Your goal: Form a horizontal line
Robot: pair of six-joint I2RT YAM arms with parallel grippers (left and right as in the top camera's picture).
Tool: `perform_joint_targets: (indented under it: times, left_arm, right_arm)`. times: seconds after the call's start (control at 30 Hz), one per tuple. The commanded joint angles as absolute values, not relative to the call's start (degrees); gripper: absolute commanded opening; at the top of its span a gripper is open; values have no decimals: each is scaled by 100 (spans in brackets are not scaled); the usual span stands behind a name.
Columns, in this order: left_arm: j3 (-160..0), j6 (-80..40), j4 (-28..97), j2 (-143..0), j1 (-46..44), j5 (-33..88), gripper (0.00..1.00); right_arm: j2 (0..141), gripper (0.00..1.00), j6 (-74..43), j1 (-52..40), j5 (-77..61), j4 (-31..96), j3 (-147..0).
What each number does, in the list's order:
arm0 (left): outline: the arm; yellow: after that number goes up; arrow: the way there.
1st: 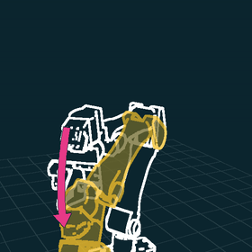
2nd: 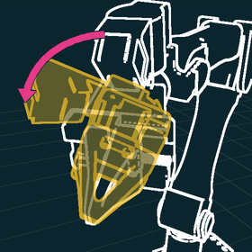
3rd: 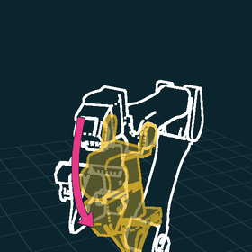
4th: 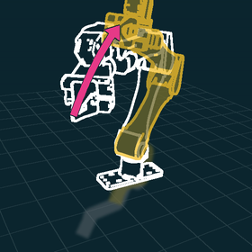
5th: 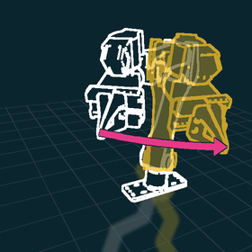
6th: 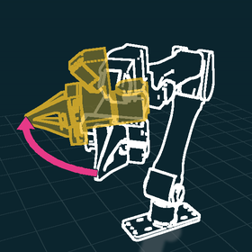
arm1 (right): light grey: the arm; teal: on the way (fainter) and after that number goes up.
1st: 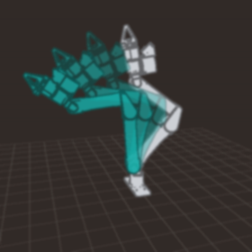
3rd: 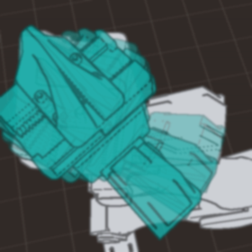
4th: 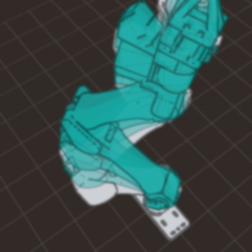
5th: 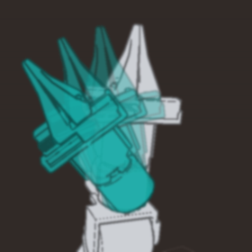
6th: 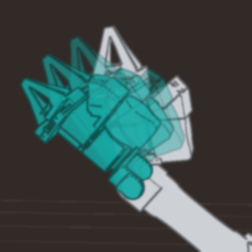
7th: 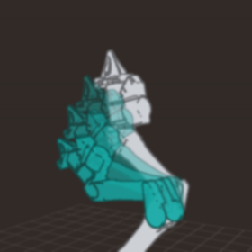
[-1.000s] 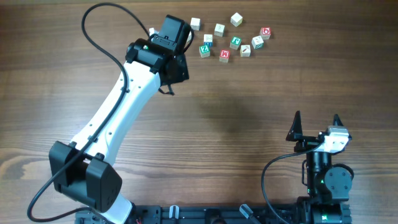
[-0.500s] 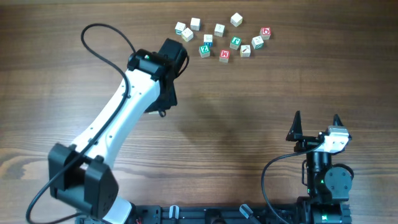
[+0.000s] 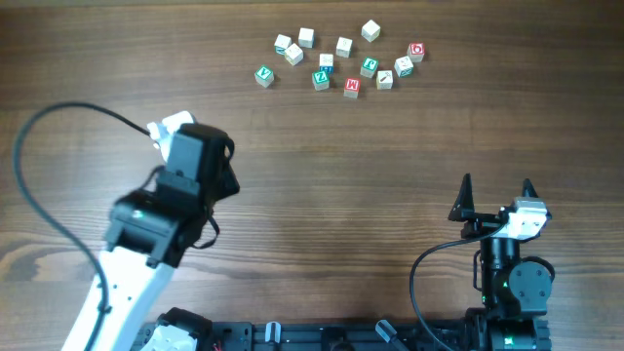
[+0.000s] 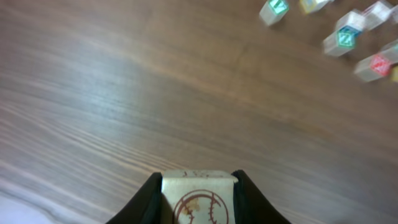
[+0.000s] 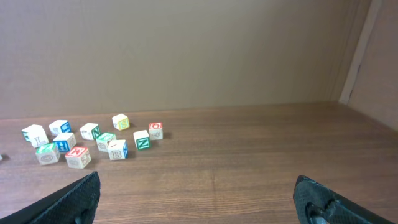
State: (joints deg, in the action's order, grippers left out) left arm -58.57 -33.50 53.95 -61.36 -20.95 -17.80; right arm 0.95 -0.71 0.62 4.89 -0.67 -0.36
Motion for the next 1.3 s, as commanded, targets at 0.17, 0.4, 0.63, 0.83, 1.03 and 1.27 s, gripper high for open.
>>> perform_joint_targets:
  times: [0.17, 0.4, 0.63, 0.83, 1.03, 1.27]
  left_arm:
    - [-4423, -2405, 4272, -6578, -2075, -2283, 4]
    - [-4418, -2394, 3736, -7585, -2071, -2904, 4]
    - [-4418, -1570, 3382, -8538, -2053, -2882, 4]
    - [-4418, -1535, 2971, -8586, -1413, -2335, 7]
    - [-4418, -1343, 2602, -8589, -749, -1291, 9]
    - [-4418, 521, 2589, -8604, -722, -856, 8]
  right_arm:
    - [43, 100, -5, 34, 395, -75, -30]
    - [43, 100, -1, 34, 395, -75, -30]
    - [43, 100, -5, 34, 395, -75, -30]
    - [43, 100, -5, 34, 395, -75, -30]
    - [43, 100, -3, 34, 395, -75, -30]
    - [43, 100, -3, 34, 395, -75, -30]
